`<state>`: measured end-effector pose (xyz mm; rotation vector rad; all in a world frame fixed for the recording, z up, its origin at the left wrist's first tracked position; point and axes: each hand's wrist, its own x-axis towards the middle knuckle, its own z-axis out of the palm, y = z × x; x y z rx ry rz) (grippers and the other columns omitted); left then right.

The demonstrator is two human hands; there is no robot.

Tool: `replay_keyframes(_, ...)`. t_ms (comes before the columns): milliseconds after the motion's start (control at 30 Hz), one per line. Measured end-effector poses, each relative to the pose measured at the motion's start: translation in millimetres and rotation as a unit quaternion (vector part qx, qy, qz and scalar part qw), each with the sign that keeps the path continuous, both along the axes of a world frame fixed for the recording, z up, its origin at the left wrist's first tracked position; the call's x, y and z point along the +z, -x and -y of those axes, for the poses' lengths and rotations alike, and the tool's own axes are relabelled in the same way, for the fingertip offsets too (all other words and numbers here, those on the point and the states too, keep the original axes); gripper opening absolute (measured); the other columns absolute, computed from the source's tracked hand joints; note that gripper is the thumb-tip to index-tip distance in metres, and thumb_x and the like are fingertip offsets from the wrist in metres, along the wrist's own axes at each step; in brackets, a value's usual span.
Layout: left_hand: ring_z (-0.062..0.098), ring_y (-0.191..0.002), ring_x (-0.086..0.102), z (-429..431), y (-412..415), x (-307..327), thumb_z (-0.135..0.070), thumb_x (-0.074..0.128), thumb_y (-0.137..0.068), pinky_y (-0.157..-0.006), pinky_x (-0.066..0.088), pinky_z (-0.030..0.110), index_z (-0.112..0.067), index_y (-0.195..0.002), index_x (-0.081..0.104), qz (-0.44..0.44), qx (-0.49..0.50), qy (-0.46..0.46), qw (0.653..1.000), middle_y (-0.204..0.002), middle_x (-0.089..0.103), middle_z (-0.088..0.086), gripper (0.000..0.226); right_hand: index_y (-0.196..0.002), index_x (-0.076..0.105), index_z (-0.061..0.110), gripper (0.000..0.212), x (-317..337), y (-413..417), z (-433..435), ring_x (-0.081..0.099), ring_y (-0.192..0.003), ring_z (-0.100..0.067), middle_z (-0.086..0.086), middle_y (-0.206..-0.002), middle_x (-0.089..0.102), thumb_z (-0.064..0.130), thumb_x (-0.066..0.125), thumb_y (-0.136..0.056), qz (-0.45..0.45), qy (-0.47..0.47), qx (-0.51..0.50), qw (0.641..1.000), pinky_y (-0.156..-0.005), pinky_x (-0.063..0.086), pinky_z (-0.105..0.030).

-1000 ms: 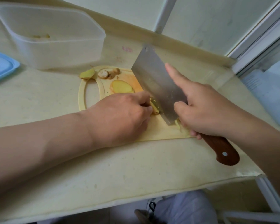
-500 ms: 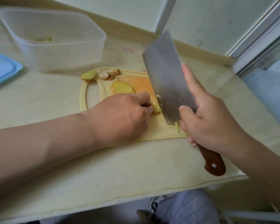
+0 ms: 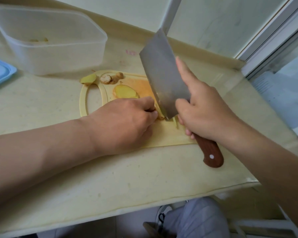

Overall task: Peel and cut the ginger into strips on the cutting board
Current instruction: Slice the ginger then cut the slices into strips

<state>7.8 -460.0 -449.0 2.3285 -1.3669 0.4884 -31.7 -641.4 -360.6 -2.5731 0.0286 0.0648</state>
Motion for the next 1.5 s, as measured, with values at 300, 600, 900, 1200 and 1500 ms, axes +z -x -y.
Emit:
replay_keyframes(300,0.03,-0.073,0.065,1,0,1,-0.027,0.038,-0.095,-0.057,0.057,0.041,-0.005,-0.095,0.074,0.004,0.007,0.003,1.0,-0.098,0.066,0.01,0.041,-0.153,0.008,0.071,0.091,8,12,6,0.062,-0.043,-0.02,-0.008,-0.061,0.066,0.007,0.041,-0.098,-0.054,0.02,0.018,0.998,-0.042,0.055,-0.032)
replay_keyframes(600,0.034,-0.075,0.066,0,0,1,-0.027,0.039,-0.097,-0.06,0.057,0.044,-0.003,-0.097,0.073,-0.006,-0.001,-0.005,1.0,-0.102,0.065,0.012,0.042,-0.16,0.006,0.06,0.095,-1,-13,-6,0.062,-0.041,-0.02,-0.01,-0.077,0.065,0.004,0.041,-0.091,-0.022,-0.015,-0.017,1.0,-0.041,0.054,-0.032)
replay_keyframes(900,0.03,-0.077,0.067,1,0,1,-0.03,0.032,-0.096,-0.06,0.057,0.041,-0.005,-0.096,0.074,0.0,0.0,0.007,1.0,-0.1,0.066,0.011,0.049,-0.152,0.01,0.072,0.091,2,19,5,0.062,-0.043,-0.02,-0.005,-0.06,0.066,0.007,0.042,-0.097,-0.038,-0.012,-0.016,0.999,-0.043,0.056,-0.033)
replay_keyframes(1200,0.034,-0.074,0.065,2,-2,1,-0.026,0.042,-0.094,-0.059,0.056,0.042,-0.003,-0.096,0.073,0.006,0.001,-0.005,1.0,-0.099,0.065,0.012,0.038,-0.159,0.008,0.061,0.093,4,-12,-4,0.061,-0.041,-0.019,-0.01,-0.07,0.067,0.005,0.04,-0.092,-0.059,-0.014,-0.026,0.998,-0.041,0.05,-0.028)
replay_keyframes(1500,0.032,-0.079,0.067,1,-2,0,-0.027,0.042,-0.095,-0.063,0.058,0.042,-0.005,-0.098,0.073,-0.005,-0.004,0.001,1.0,-0.102,0.066,0.011,0.038,-0.161,0.004,0.058,0.094,1,-7,-4,0.062,-0.042,-0.019,-0.011,-0.068,0.068,0.005,0.04,-0.093,-0.055,-0.024,-0.047,0.997,-0.042,0.051,-0.029)
